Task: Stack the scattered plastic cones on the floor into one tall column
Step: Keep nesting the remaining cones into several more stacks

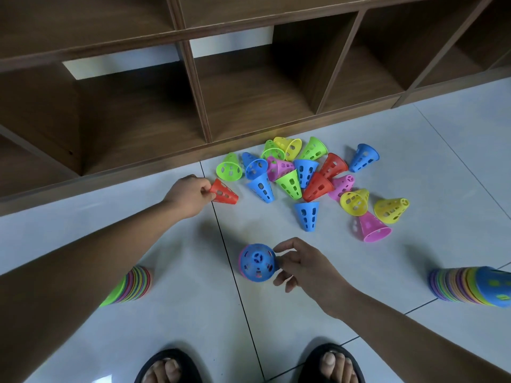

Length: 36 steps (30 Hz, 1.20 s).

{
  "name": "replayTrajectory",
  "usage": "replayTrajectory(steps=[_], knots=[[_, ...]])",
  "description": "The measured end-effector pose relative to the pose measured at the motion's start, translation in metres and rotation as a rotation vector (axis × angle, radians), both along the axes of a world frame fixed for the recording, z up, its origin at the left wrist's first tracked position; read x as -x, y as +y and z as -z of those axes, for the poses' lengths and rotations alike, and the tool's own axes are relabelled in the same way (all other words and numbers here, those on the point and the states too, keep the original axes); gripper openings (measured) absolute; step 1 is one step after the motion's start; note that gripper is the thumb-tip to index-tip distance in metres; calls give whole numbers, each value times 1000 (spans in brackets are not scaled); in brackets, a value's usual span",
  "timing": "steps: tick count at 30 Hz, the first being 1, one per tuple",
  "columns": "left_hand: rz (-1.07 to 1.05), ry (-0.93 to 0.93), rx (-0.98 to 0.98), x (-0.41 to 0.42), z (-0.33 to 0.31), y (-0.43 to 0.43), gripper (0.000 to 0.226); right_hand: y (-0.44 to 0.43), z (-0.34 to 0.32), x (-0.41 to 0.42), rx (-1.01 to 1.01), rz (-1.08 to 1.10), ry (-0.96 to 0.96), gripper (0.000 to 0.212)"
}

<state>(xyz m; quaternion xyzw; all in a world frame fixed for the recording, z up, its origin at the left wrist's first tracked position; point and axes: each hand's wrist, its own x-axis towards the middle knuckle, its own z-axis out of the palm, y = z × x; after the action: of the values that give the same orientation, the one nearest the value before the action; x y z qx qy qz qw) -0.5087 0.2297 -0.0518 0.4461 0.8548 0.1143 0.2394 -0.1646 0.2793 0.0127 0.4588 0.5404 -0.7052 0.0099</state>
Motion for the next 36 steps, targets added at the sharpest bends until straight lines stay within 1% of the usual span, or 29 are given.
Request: replayTrajectory(steps=[3, 6, 8, 10, 12, 14, 16, 17, 19, 22, 24, 26, 29, 31, 33, 36], knots=[[-113, -89, -59, -13, -12, -7, 24, 5, 9, -2, -23, -24, -95, 15], [-195, -257, -144, -29, -31, -17, 24, 15, 17, -4, -172, -8, -138, 13], [-218, -366, -190, -40, -45, -26, 23, 27, 22, -5, -343, -15, -185, 14], [-254, -513, -229, -52, -55, -33, 23, 41, 29, -6, -547, -22, -229, 21], [-266, -639, -258, -67, -65, -38, 28, 58, 37, -7, -749, -28, -231, 29], [-254, -749, -272, -86, -75, -43, 33, 73, 44, -9, -940, -89, -210, 37], [-207, -843, -277, -103, -84, -49, 40, 87, 50, -11, -1069, -173, -185, 47], [-177, -869, -269, -109, -87, -51, 44, 93, 52, -11, -1095, -209, -185, 52], [-134, -882, -254, -119, -90, -56, 46, 101, 57, -13, -1103, -254, -215, 57], [-106, -880, -260, -125, -91, -61, 44, 104, 63, -16, -1120, -268, -282, 53], [-131, -914, -288, -125, -90, -64, 40, 103, 64, -19, -1135, -237, -306, 43], [-164, -983, -329, -125, -89, -66, 42, 101, 65, -23, -1129, -218, -316, 30], [-117, -983, -335, -126, -90, -65, 43, 95, 67, -27, -1078, -202, -325, 9], [-71, -925, -285, -129, -87, -66, 44, 90, 65, -28, -972, -134, -306, 5], [-78, -885, -243, -132, -80, -68, 42, 85, 58, -27, -810, -33, -256, 4], [-162, -879, -237, -136, -65, -71, 32, 78, 38, -22, -473, 181, -70, 9]])
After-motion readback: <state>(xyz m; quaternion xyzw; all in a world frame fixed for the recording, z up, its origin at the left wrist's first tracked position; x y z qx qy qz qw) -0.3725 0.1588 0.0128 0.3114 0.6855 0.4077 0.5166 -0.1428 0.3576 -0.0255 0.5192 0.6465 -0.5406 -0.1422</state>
